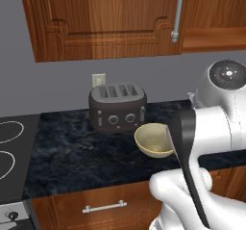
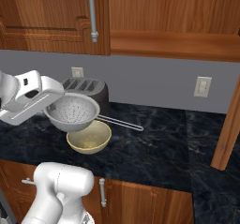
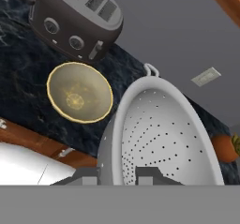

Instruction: Open the cabinet and setup a tea strainer by placing it in the bowl upright.

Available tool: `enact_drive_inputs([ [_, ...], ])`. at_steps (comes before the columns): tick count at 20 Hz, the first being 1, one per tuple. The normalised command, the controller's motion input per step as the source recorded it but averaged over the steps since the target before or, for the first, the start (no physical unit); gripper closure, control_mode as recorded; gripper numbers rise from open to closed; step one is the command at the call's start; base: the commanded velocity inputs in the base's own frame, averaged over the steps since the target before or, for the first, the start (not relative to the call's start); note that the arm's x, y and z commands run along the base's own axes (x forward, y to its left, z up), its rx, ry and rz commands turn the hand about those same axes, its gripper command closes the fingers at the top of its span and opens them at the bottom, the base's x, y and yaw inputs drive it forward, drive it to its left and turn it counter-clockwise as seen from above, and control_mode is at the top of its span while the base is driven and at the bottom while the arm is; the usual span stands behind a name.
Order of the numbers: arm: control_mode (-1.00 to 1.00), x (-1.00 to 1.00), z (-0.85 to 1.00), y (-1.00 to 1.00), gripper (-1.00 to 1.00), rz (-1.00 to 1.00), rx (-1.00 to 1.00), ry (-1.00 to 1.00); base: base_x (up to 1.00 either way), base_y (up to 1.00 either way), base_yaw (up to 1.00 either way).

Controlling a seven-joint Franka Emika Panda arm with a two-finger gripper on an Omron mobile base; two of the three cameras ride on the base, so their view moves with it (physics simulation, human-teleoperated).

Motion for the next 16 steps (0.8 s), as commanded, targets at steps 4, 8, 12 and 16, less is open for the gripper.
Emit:
enact_drive_inputs([
  [4,-1.00,0.41,-0.31,0.57,1.00,0.00,0.00,0.00,0.00,0.00,0.00],
  [8,-1.00,0.43,-0.46,0.13,1.00,0.00,0.00,0.04,0.00,0.00,0.00],
  [12,-1.00,0.48,-0.59,0.00,1.00,-0.05,-0.04,0.08,0.00,0.00,0.00],
  [16,-1.00,0.37,-0.69,0.00,1.00,-0.01,-0.11,0.05,0.00,0.00,0.00],
])
